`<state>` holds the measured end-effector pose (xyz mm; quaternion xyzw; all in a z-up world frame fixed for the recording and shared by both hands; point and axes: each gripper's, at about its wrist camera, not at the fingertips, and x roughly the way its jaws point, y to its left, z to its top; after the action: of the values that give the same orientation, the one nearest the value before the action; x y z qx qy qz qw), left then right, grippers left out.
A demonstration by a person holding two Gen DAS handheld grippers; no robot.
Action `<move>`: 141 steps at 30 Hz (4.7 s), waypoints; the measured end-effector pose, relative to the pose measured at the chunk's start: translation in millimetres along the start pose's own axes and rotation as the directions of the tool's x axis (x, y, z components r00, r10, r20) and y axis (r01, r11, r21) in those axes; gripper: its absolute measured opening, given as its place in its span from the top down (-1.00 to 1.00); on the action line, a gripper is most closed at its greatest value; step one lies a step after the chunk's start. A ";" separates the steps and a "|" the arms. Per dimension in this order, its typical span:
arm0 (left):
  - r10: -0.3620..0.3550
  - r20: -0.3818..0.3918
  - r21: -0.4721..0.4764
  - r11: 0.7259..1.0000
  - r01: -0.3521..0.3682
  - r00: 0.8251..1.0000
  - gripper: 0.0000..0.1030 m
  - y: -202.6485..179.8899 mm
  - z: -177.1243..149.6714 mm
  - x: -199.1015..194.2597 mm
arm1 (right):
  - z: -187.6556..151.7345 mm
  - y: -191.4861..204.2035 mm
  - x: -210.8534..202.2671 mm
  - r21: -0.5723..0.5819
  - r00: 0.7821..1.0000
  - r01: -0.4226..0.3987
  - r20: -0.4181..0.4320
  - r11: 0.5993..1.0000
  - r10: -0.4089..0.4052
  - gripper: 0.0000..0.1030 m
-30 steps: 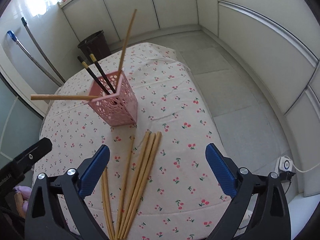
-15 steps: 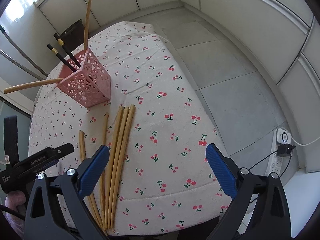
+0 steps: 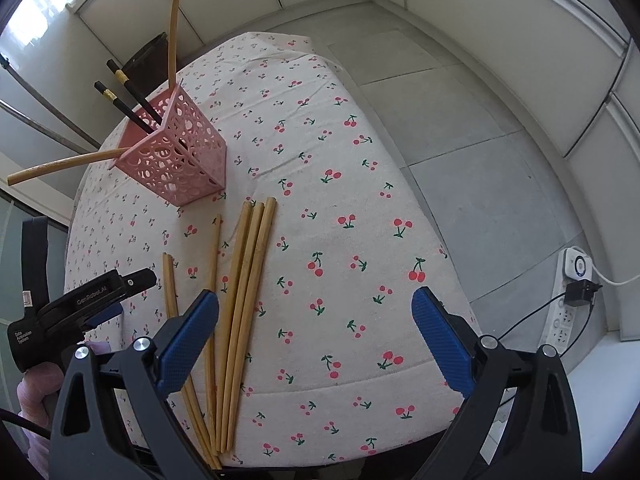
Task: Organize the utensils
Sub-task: 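Grasp a plain wooden stick with the left gripper while the right gripper approaches the sticks, then grasp another plain wooden stick with the right gripper, then lift the left gripper's stick over the pink basket and open it while the right gripper carries its stick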
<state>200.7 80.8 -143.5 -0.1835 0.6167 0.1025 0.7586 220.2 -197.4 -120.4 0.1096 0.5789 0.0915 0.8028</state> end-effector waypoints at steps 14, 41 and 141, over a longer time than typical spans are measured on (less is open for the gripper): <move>0.097 0.038 0.178 0.979 -0.102 0.995 -0.30 -37.4 -2.3 9.0 | -1.3 1.4 1.5 -0.001 1.000 -0.002 -0.006 1.000 0.002 -0.83; -0.087 0.118 -0.021 0.996 0.090 0.989 0.92 70.5 2.3 -45.2 | -10.8 140.3 50.3 -0.285 1.000 -0.009 -0.001 0.958 0.009 -0.83; -0.247 0.591 0.104 0.967 0.231 0.768 0.91 65.9 -24.6 -175.2 | 57.7 43.8 86.3 0.088 0.994 -0.027 -0.105 0.996 0.036 0.61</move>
<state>115.3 143.4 12.8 -0.2091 0.3181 0.0499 0.9234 301.1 -135.8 -168.9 0.1485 0.6225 0.0847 0.7637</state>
